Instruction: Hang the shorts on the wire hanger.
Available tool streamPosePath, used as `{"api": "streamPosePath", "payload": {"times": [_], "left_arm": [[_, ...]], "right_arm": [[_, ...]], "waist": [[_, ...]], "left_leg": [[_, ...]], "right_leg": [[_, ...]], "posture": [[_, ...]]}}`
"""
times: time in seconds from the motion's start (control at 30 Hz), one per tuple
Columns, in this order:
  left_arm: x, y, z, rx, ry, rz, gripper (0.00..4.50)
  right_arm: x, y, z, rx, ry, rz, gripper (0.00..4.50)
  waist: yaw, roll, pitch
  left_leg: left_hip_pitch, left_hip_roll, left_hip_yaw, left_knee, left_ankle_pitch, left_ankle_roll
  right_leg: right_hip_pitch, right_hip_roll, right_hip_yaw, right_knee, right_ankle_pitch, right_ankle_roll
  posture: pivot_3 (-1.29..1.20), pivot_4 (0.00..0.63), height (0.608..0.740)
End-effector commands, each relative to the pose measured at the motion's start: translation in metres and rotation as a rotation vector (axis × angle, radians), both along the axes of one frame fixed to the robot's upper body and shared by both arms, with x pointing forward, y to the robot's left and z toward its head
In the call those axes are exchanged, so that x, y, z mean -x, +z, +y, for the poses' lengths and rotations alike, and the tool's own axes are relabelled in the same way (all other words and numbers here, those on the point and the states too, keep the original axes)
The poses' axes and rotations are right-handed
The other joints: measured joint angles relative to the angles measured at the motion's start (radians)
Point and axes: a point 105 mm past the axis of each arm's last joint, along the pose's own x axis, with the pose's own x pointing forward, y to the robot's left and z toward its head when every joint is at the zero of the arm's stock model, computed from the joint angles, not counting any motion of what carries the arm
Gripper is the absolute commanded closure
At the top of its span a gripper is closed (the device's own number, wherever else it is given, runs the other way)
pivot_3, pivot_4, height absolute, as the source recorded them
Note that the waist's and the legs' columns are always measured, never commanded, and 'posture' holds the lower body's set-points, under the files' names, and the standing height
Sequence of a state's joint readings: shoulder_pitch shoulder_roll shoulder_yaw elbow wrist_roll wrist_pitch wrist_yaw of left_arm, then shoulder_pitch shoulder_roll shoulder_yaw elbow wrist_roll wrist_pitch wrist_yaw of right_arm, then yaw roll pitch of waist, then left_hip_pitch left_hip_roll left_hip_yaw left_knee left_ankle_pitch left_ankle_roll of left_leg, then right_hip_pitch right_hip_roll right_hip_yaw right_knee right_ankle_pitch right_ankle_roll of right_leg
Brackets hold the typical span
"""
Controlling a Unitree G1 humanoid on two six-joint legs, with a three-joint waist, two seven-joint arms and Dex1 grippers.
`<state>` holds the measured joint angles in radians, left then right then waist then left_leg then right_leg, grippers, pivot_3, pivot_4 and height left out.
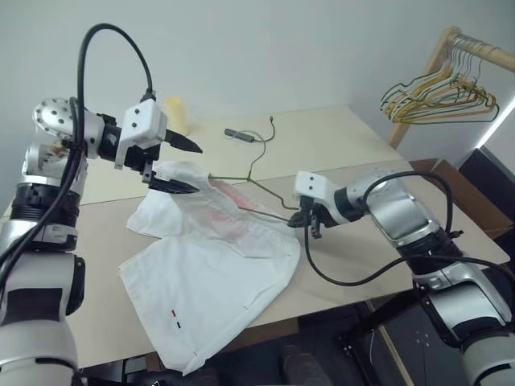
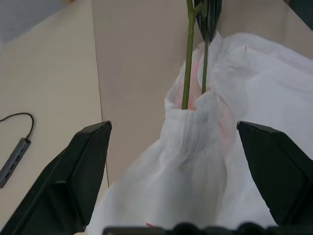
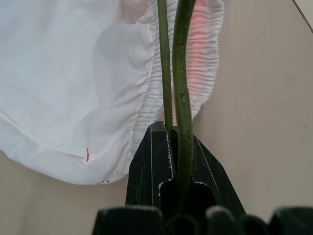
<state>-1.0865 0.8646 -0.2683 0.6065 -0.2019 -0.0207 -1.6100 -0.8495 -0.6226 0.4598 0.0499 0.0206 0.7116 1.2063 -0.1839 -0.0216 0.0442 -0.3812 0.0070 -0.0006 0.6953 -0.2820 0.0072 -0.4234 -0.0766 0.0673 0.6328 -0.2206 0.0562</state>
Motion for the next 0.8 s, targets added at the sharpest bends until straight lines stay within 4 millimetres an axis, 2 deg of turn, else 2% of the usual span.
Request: {"api": "streamPosePath", "payload": {"times": [0.03,0.23,0.5,0.67,0.8], "left_arm": [[0.0,0.0,0.001,-0.028,-0.014,0.006,0.03],[-0.001,-0.013,-0.004,-0.03,-0.032,0.056,1.91],[0.0,-0.019,-0.009,-0.036,-0.048,0.08,4.47],[0.0,-0.027,-0.004,-0.08,-0.045,0.074,4.49],[-0.004,-0.028,-0.001,-0.103,-0.033,0.036,4.49]], "right_arm": [[0.003,0.012,0.002,0.004,0.029,-0.046,4.5],[0.006,0.013,0.007,0.011,0.05,-0.055,4.5],[0.007,0.015,0.009,0.019,0.051,-0.071,4.5],[0.007,0.018,0.011,-0.001,0.065,-0.101,4.5],[0.004,0.024,0.017,-0.053,0.122,-0.224,4.5]], "waist": [[0.002,0.0,0.0],[0.004,0.0,0.0],[0.003,0.0,0.0],[0.003,0.0,0.0],[0.003,0.0,0.0]], "left_leg": [[0.0,0.0,0.0,0.0,0.0,0.0],[-0.001,0.0,0.0,0.001,0.0,0.0],[-0.001,0.0,0.0,0.002,0.0,0.0],[-0.001,0.0,0.0,0.002,0.0,0.0],[-0.001,0.0,0.0,0.002,0.0,0.0]], "right_leg": [[0.0,0.0,0.0,0.0,0.0,0.0],[0.0,0.0,0.0,0.001,0.0,0.0],[0.0,0.0,0.0,0.001,0.0,0.0],[0.0,0.0,0.0,0.001,0.0,0.0],[0.0,0.0,0.0,0.001,0.0,0.0]], "posture": [[-0.13,0.0,0.74],[-0.13,0.0,0.74],[-0.13,0.0,0.74],[-0.13,0.0,0.74],[-0.13,0.0,0.74]]}}
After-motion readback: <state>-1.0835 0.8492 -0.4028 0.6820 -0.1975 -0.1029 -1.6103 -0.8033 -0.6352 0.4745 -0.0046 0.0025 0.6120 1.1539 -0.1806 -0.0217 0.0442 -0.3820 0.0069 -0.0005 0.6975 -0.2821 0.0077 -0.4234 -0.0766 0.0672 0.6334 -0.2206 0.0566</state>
